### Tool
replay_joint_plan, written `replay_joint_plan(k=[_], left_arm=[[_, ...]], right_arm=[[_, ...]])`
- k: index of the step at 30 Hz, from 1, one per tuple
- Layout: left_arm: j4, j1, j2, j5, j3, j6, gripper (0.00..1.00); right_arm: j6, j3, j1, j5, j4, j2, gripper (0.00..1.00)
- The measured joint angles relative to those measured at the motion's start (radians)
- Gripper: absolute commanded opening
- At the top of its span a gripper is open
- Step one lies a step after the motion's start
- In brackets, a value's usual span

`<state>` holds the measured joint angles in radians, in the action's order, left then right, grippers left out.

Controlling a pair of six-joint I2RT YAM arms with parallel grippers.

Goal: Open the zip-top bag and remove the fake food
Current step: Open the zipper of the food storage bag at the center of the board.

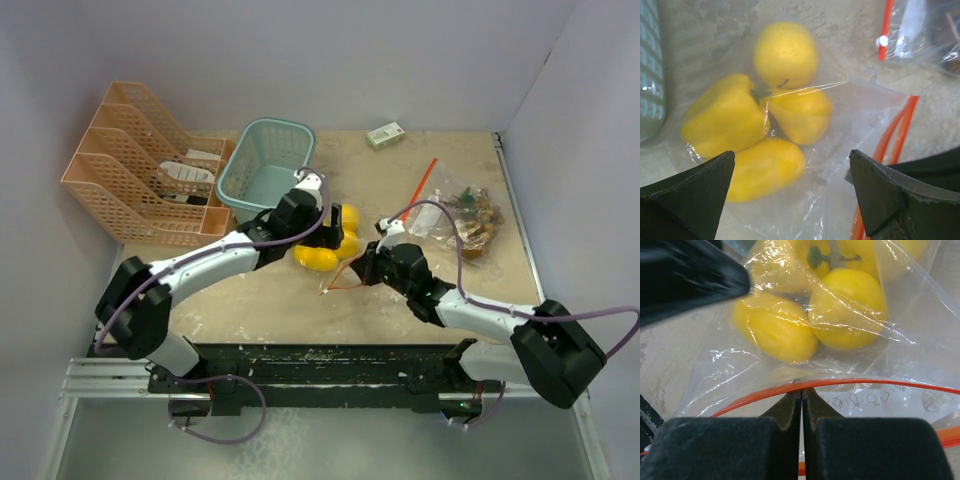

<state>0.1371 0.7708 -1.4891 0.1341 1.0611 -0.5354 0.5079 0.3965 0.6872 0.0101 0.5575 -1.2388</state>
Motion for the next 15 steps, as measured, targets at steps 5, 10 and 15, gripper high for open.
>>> replay_joint_plan(k=[5, 10, 15], left_arm=[[0.006, 0.000, -0.142, 0.001, 0.033, 0.022, 0.77], [-0.003, 0.002, -0.199, -0.014, 0.029, 0.025, 0.31], [-0.059, 0.014, -0.183, -0.031, -0.036, 0.012, 0.06]], right_arm=[[0.006, -0.026, 0.000, 0.000, -0.018, 0.083, 0.00], [0.009, -0.043, 0.000, 0.002, -0.033, 0.126, 0.00], [0.014, -0.062, 0.000, 0.002, -0.025, 0.112, 0.00]])
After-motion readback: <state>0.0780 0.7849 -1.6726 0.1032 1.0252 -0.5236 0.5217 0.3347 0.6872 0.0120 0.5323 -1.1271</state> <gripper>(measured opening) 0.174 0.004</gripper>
